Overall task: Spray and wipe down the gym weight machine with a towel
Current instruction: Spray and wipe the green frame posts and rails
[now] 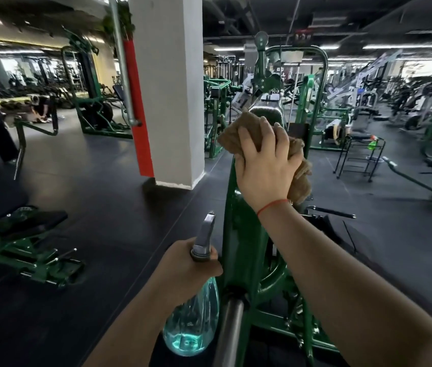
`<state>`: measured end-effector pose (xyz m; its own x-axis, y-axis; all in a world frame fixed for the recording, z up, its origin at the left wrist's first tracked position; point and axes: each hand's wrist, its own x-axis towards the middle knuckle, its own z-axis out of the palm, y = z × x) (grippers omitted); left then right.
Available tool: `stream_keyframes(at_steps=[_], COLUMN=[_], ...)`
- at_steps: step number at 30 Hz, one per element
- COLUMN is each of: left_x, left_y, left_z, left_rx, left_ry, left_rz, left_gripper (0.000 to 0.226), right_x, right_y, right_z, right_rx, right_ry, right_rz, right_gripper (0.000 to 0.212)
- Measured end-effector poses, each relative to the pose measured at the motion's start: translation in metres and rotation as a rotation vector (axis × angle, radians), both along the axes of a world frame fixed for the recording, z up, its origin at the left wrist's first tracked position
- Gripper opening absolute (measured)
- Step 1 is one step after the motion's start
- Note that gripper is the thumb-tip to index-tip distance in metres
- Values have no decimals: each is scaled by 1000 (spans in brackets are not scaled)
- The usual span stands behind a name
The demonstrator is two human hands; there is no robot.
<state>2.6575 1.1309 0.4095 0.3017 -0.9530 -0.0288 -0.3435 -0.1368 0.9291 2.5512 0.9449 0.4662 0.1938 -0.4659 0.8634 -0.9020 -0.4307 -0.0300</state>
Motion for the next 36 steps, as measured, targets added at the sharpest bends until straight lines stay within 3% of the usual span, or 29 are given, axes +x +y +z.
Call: stream_keyframes(at_steps=[8, 15, 22, 28, 31, 36], left_x=[-4, -6, -17, -29, -34, -47], left_y=[21, 37, 48, 57, 61, 56], left_z=[-13, -25, -35, -38, -40, -47], left_rx=[72, 124, 171, 177, 185, 258], left_ry=[20, -20, -31, -24, -18, -2], left_rz=[-3, 6, -7, -46, -80, -166], left_gripper=[32, 19, 21, 16, 15, 15], right_x=[-13, -31, -35, -49, -67, -90], right_y=[39, 55, 59, 75, 78, 89], right_z=[-106, -205, -210, -240, -249, -261], right_rx=[-252, -163, -147, 31, 183, 418], right_ry=[176, 371, 337, 316, 258, 103], right_rz=[103, 345, 375, 347, 355, 335], right_gripper=[65, 40, 30, 23, 43, 49])
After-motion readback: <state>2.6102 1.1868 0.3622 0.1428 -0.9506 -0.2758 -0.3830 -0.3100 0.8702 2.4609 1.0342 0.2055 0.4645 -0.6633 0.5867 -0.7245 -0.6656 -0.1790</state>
